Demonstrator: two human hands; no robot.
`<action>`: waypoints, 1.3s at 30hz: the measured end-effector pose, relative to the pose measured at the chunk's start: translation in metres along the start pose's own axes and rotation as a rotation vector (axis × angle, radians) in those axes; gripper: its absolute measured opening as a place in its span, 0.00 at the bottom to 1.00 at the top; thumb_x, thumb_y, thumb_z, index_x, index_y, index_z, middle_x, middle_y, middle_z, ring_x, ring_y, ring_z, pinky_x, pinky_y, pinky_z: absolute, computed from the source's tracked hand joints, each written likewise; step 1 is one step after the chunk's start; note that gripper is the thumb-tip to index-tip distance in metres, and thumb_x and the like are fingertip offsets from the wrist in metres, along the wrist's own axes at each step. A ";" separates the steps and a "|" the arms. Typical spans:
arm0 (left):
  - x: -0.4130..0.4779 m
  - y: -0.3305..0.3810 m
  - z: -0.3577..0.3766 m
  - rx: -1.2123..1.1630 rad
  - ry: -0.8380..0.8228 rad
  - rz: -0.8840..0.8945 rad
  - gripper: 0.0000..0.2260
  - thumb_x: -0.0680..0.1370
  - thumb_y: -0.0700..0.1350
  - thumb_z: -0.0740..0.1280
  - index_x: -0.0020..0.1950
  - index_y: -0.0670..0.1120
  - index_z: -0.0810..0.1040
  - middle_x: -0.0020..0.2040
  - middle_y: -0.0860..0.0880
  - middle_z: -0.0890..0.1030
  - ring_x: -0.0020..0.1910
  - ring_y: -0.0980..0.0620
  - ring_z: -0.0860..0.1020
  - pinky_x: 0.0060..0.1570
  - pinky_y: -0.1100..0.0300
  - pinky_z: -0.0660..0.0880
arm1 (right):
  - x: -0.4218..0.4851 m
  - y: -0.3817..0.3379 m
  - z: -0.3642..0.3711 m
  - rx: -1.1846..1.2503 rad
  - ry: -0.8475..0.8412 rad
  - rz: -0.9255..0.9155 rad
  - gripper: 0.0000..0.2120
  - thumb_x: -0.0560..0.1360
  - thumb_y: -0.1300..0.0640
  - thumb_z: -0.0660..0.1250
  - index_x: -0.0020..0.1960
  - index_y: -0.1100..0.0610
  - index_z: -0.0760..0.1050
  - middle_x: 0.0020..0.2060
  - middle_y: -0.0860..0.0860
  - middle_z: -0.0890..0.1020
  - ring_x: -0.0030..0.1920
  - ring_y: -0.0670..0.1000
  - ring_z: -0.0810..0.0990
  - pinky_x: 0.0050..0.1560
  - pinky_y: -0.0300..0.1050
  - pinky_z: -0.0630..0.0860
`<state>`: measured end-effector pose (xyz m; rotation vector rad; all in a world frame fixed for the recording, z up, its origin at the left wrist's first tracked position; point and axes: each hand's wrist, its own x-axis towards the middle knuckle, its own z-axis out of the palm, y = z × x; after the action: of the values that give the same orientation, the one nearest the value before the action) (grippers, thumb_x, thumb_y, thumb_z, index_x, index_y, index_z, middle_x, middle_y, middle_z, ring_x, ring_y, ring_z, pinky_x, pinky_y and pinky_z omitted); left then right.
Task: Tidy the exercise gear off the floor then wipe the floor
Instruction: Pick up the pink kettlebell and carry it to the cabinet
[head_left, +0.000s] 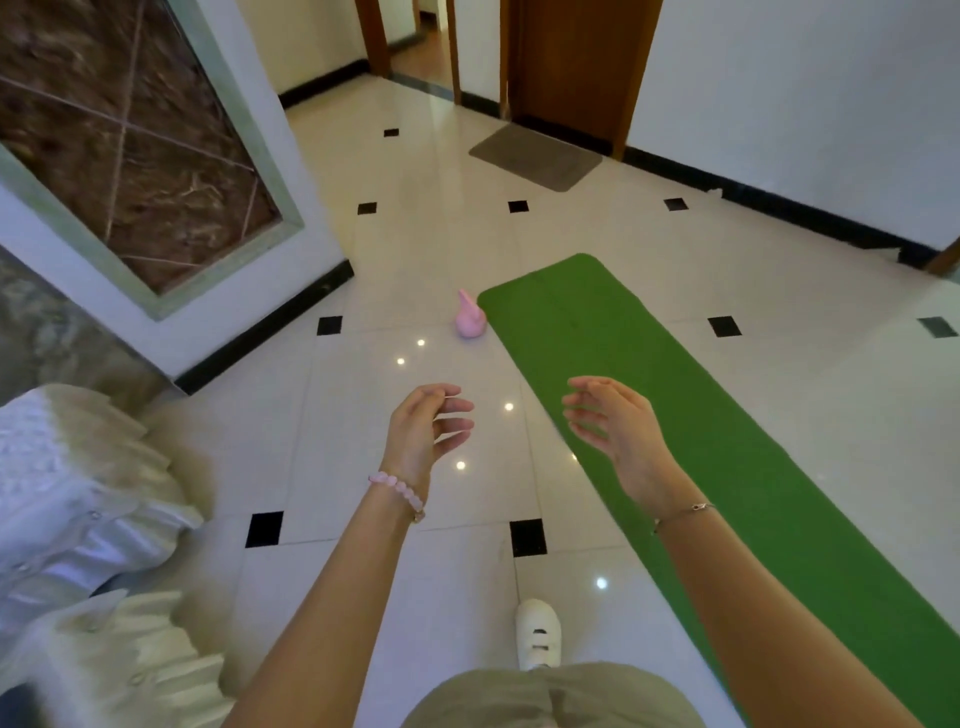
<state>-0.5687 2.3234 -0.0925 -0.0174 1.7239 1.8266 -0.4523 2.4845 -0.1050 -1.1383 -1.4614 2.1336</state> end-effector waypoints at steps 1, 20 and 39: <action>0.014 0.007 0.007 -0.007 0.008 0.004 0.10 0.80 0.40 0.56 0.46 0.43 0.76 0.39 0.46 0.79 0.35 0.51 0.77 0.42 0.59 0.77 | 0.017 -0.009 0.002 -0.005 -0.010 0.000 0.10 0.79 0.62 0.58 0.47 0.56 0.78 0.39 0.51 0.82 0.42 0.50 0.79 0.54 0.48 0.77; 0.317 0.112 0.004 -0.029 0.041 -0.023 0.09 0.81 0.41 0.56 0.48 0.44 0.76 0.42 0.46 0.80 0.40 0.49 0.78 0.44 0.57 0.78 | 0.305 -0.095 0.127 -0.114 -0.035 0.063 0.08 0.79 0.61 0.60 0.47 0.56 0.78 0.39 0.51 0.82 0.41 0.50 0.80 0.51 0.47 0.77; 0.612 0.191 0.025 -0.034 0.046 -0.133 0.09 0.81 0.41 0.57 0.47 0.45 0.76 0.43 0.45 0.80 0.40 0.49 0.78 0.42 0.58 0.78 | 0.589 -0.158 0.228 -0.187 -0.013 0.158 0.09 0.79 0.60 0.59 0.51 0.57 0.78 0.41 0.52 0.81 0.41 0.49 0.79 0.49 0.44 0.77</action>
<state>-1.1366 2.6117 -0.1705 -0.1846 1.6811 1.7704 -1.0247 2.7843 -0.1825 -1.3493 -1.6557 2.1451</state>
